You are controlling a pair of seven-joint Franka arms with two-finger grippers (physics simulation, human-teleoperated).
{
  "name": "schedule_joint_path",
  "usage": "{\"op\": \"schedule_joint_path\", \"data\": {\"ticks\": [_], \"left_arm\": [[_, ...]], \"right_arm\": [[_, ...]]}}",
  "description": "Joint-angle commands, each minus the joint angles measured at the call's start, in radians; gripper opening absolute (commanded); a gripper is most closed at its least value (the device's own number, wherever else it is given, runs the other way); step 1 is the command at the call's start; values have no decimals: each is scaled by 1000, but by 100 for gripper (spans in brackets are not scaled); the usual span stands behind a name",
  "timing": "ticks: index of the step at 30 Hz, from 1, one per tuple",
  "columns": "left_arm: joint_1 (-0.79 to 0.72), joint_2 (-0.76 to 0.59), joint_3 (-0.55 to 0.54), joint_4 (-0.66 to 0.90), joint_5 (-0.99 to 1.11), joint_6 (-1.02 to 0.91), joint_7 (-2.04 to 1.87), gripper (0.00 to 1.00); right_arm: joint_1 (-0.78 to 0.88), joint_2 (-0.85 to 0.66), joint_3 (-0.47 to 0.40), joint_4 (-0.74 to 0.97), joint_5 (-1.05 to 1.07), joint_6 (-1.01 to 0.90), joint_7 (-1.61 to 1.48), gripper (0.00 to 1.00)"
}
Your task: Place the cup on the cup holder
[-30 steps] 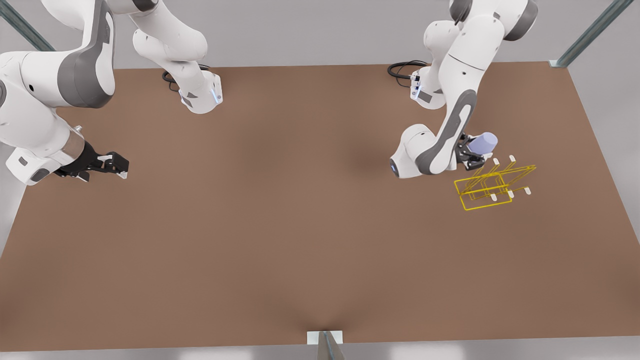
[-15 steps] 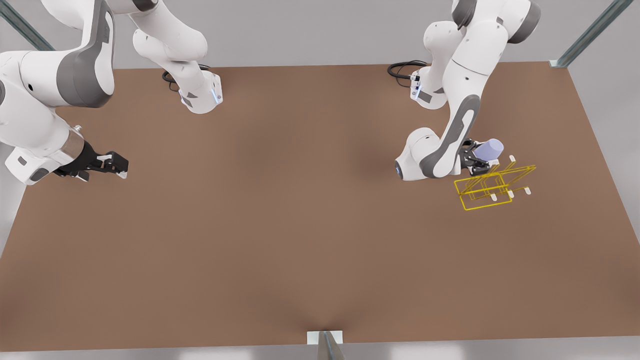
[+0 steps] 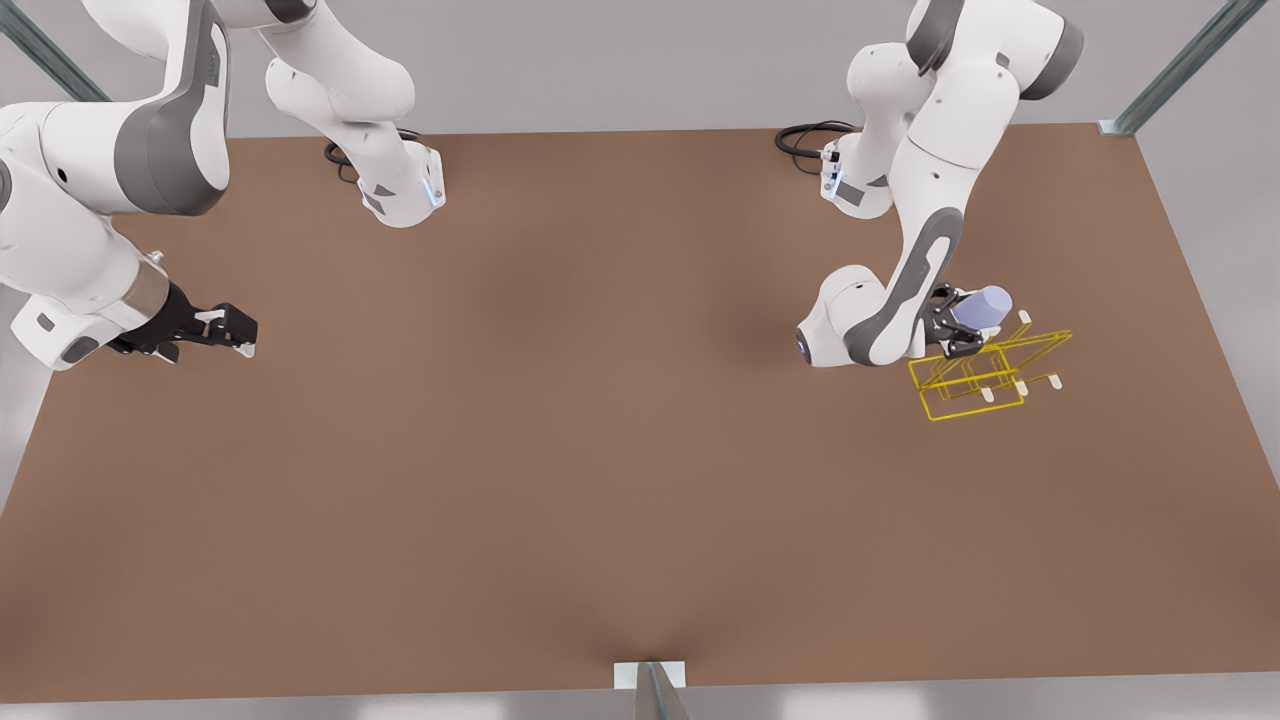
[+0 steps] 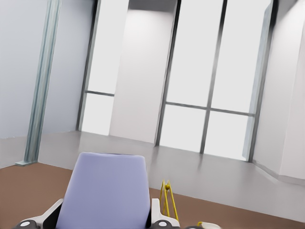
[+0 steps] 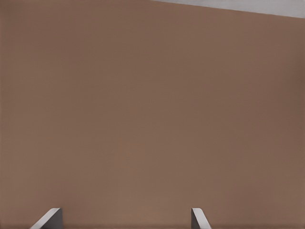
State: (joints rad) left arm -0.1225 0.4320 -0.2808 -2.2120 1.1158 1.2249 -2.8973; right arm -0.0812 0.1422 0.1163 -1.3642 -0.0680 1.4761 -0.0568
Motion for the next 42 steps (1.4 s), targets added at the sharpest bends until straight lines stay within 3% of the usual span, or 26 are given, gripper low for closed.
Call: {"op": "schedule_joint_path", "data": {"ticks": [1, 4, 5, 6, 12, 14, 17, 20, 22, 25, 26, 28, 29, 30, 31, 32, 33, 34, 36, 42], "left_arm": [[1, 1, 0, 0, 2, -1, -152, 83], [0, 2, 0, 0, 2, -1, -152, 83], [1, 2, 0, 2, 2, -2, -151, 98], [3, 4, 0, 2, 2, -2, -151, 100], [-55, -1, -6, 6, -14, -13, -149, 100], [-85, -16, -135, 46, -125, -61, -137, 100], [-83, -10, -397, 297, -353, -90, -54, 100], [-78, -4, -439, 684, -491, -96, 288, 100], [-14, 7, -432, 756, -501, -79, 515, 100], [106, -70, -379, 739, -603, 172, 1234, 100], [109, -134, -290, 726, -746, 277, 1456, 100], [133, -180, -154, 730, -913, 337, 2010, 100], [152, -210, -17, 730, -1109, 369, 2415, 100], [173, -205, 52, 736, -1185, 372, 2711, 100], [181, -202, 37, 733, -1179, 384, 2749, 100], [210, -225, -26, 698, -1177, 526, 2748, 100], [208, -233, -15, 698, -1171, 509, 2785, 100], [187, -242, 61, 710, -1171, 463, 2934, 100], [173, -193, 66, 792, -1170, 444, 2908, 100], [172, -183, 63, 796, -1134, 430, 2908, 100]], "right_arm": [[0, -1, 0, 0, 1, 0, 0, 100], [0, -1, 0, 0, 2, 0, 0, 100], [0, -1, 0, 0, 2, 0, 0, 100], [0, -3, 2, 2, 4, 0, 0, 100], [-2, -1, 0, 0, 1, 0, 0, 100], [0, -1, 0, 0, 1, 0, 0, 100], [-2, -1, 0, 0, 4, 0, 0, 100], [0, -1, 0, 0, 5, 0, 0, 100], [0, -3, 2, 2, 5, 0, 0, 100], [0, -4, 2, 2, 5, -2, 0, 100], [1, -3, 2, 2, 7, 0, 0, 100], [1, -1, 3, 0, 8, 0, 0, 100], [3, -1, 14, 0, 11, 1, 2, 100], [3, -1, 17, 0, 11, 1, 2, 100], [3, 0, 19, 0, 11, 1, 2, 100], [15, 2, 23, 0, 10, 1, 2, 100], [15, 5, 23, 0, 10, 1, 2, 100], [15, 8, 25, 0, 10, 1, 2, 100], [29, 10, 25, 0, 10, 1, 2, 100], [27, 10, 23, 0, 8, 1, 2, 100]]}}
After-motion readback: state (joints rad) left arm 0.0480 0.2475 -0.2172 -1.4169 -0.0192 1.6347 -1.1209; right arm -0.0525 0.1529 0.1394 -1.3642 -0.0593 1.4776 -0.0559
